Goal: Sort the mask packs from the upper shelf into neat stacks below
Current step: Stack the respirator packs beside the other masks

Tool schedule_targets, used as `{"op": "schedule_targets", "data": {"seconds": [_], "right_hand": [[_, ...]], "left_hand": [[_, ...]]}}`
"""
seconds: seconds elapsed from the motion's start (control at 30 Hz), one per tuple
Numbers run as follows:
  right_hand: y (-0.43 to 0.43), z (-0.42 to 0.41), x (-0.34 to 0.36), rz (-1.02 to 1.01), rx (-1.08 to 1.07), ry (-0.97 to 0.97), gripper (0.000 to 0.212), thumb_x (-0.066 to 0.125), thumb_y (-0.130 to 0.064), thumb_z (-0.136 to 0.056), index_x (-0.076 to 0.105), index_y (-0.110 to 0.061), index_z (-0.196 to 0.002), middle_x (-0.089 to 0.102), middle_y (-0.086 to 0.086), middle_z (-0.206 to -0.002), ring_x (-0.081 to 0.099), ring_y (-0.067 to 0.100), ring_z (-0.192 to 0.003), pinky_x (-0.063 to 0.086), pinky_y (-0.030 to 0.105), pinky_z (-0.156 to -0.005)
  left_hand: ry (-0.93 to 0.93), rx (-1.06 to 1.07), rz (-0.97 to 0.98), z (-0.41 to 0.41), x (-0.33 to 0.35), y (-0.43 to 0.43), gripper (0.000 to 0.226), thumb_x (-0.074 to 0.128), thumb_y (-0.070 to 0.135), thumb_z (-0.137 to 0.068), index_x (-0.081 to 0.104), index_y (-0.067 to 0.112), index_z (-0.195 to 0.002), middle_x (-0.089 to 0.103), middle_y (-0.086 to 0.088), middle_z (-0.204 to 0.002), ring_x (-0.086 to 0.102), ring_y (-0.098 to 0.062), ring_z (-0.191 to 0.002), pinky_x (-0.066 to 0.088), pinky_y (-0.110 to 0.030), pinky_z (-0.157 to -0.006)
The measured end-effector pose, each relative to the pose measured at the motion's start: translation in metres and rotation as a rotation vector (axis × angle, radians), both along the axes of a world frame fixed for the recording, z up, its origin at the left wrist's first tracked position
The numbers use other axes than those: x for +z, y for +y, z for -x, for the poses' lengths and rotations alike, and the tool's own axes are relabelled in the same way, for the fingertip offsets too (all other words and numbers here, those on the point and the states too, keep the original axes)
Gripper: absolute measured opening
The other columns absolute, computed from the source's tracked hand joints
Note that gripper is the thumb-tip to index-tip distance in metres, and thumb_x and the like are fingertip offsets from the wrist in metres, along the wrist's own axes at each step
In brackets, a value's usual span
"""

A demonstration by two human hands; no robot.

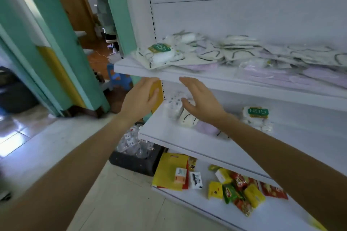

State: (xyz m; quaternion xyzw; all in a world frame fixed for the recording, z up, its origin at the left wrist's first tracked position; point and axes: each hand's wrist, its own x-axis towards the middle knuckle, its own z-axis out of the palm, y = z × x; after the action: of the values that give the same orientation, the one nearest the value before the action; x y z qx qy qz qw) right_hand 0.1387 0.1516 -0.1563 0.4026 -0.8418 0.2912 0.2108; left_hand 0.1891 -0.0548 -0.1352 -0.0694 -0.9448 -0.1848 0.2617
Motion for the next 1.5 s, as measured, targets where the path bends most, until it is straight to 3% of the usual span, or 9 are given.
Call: {"op": "schedule_targets", "data": {"seconds": [0.4, 0.5, 0.6, 0.7, 0.83, 0.93, 1.07, 1.2, 1.5], "right_hand": [[-0.046, 0.124, 0.08, 0.014, -0.185, -0.105, 0.056, 0.055, -0.018, -0.091, 0.034, -0.011, -0.142, 0.038, 0.013, -0.141, 0.039, 0.026, -0.128, 0.031, 0.031, -0.103], [-0.062, 0.177, 0.097, 0.062, -0.256, -0.141, 0.054, 0.055, -0.019, -0.091, 0.036, -0.012, -0.141, 0.039, 0.014, -0.139, 0.042, 0.026, -0.125, 0.032, 0.029, -0.1], [-0.07, 0.23, 0.107, 0.111, -0.358, -0.267, 0.053, 0.054, -0.022, -0.092, 0.035, -0.013, -0.14, 0.042, 0.015, -0.135, 0.046, 0.027, -0.121, 0.036, 0.032, -0.096], [-0.078, 0.275, 0.113, 0.11, -0.454, -0.379, 0.051, 0.054, -0.028, -0.092, 0.037, -0.015, -0.139, 0.043, 0.012, -0.136, 0.045, 0.027, -0.121, 0.037, 0.032, -0.095], [-0.085, 0.315, 0.113, 0.068, -0.432, -0.485, 0.051, 0.06, -0.039, -0.088, 0.048, -0.016, -0.132, 0.049, 0.004, -0.135, 0.047, 0.021, -0.123, 0.035, 0.025, -0.093], [-0.087, 0.332, 0.114, -0.062, -0.507, -0.624, 0.071, 0.059, -0.042, -0.087, 0.03, -0.011, -0.144, 0.03, 0.009, -0.151, 0.032, 0.026, -0.136, 0.028, 0.035, -0.108], [-0.091, 0.335, 0.121, -0.267, -0.577, -0.715, 0.082, 0.057, -0.052, -0.085, 0.024, -0.007, -0.146, 0.025, 0.008, -0.153, 0.029, 0.027, -0.137, 0.026, 0.037, -0.109], [-0.092, 0.33, 0.128, -0.25, -0.647, -0.649, 0.089, 0.065, -0.053, -0.078, 0.023, -0.016, -0.146, 0.026, 0.01, -0.152, 0.027, 0.03, -0.137, 0.026, 0.04, -0.111], [-0.109, 0.3, 0.109, -0.07, -0.725, -0.591, 0.065, 0.06, -0.044, -0.087, 0.039, -0.013, -0.139, 0.043, 0.008, -0.139, 0.054, 0.024, -0.108, 0.047, 0.027, -0.079]], "left_hand": [[0.013, -0.012, -0.015, 0.13, 0.077, -0.062, 0.046, 0.045, 0.021, -0.098, 0.035, 0.009, -0.141, 0.038, -0.016, -0.139, 0.041, -0.026, -0.127, 0.03, -0.023, -0.096], [-0.182, 0.015, -0.042, 0.188, 0.091, -0.078, 0.064, 0.049, 0.036, -0.096, 0.021, 0.012, -0.148, 0.025, -0.016, -0.15, 0.028, -0.026, -0.137, 0.023, -0.031, -0.109], [-0.616, -0.036, 0.019, 0.232, 0.098, -0.089, 0.1, 0.058, 0.062, -0.077, 0.0, 0.029, -0.151, 0.009, -0.004, -0.159, 0.013, -0.021, -0.145, 0.014, -0.036, -0.117], [-0.798, -0.086, 0.057, 0.257, 0.103, -0.096, 0.109, 0.065, 0.059, -0.071, -0.003, 0.031, -0.151, 0.022, -0.001, -0.156, 0.029, -0.02, -0.139, 0.021, -0.031, -0.113], [-0.694, -0.306, -0.073, 0.277, 0.111, -0.105, 0.111, 0.078, 0.038, -0.064, 0.003, 0.046, -0.146, 0.03, 0.005, -0.149, 0.049, -0.011, -0.114, 0.039, -0.023, -0.098], [-0.556, -0.414, -0.176, 0.289, 0.134, -0.126, 0.106, 0.078, 0.024, -0.069, 0.007, 0.054, -0.142, 0.025, 0.014, -0.143, 0.06, -0.006, -0.102, 0.051, -0.02, -0.088], [-0.396, -0.433, -0.328, 0.31, 0.155, -0.157, 0.097, 0.073, 0.03, -0.067, 0.017, 0.049, -0.144, 0.017, 0.013, -0.154, 0.033, -0.008, -0.135, 0.03, -0.03, -0.113], [-0.149, -0.293, -0.336, 0.341, 0.147, -0.164, 0.064, 0.072, 0.018, -0.079, 0.045, 0.025, -0.137, 0.043, 0.002, -0.132, 0.041, -0.013, -0.124, 0.032, -0.023, -0.106], [-0.063, -0.096, -0.358, 0.385, 0.121, -0.141, 0.066, 0.077, 0.024, -0.076, 0.045, 0.02, -0.135, 0.027, -0.014, -0.136, 0.046, -0.028, -0.118, 0.034, -0.021, -0.096]]}}
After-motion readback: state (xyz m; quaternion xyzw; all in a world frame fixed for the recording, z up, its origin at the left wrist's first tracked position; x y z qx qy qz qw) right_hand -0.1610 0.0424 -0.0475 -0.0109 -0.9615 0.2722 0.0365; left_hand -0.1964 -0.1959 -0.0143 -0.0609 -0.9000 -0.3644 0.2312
